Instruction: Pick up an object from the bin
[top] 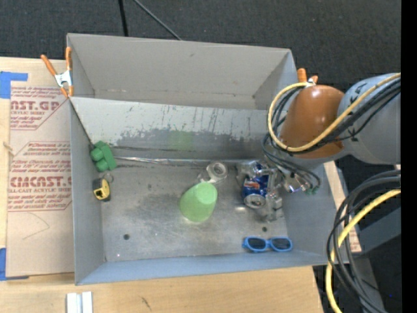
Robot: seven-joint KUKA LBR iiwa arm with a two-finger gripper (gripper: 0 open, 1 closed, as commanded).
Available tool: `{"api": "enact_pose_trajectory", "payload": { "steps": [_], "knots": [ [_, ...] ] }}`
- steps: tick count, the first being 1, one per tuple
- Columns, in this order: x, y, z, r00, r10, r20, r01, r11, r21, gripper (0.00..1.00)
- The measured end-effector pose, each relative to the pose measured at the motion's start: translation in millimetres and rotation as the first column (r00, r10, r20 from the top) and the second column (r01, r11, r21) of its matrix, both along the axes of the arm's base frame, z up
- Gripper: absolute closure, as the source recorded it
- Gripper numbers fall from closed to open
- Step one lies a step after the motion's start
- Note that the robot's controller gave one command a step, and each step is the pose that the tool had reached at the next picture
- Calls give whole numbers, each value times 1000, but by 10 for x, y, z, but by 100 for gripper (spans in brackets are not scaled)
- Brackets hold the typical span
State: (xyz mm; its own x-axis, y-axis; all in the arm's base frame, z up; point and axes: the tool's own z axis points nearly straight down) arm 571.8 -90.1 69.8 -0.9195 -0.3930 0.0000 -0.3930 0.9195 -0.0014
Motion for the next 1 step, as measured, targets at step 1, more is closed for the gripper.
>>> {"api": "enact_pose_trajectory", "payload": {
  "steps": [1],
  "knots": [
    [5, 23, 0, 1000, 1, 1, -1, 1000, 2, 100]
  ]
}}
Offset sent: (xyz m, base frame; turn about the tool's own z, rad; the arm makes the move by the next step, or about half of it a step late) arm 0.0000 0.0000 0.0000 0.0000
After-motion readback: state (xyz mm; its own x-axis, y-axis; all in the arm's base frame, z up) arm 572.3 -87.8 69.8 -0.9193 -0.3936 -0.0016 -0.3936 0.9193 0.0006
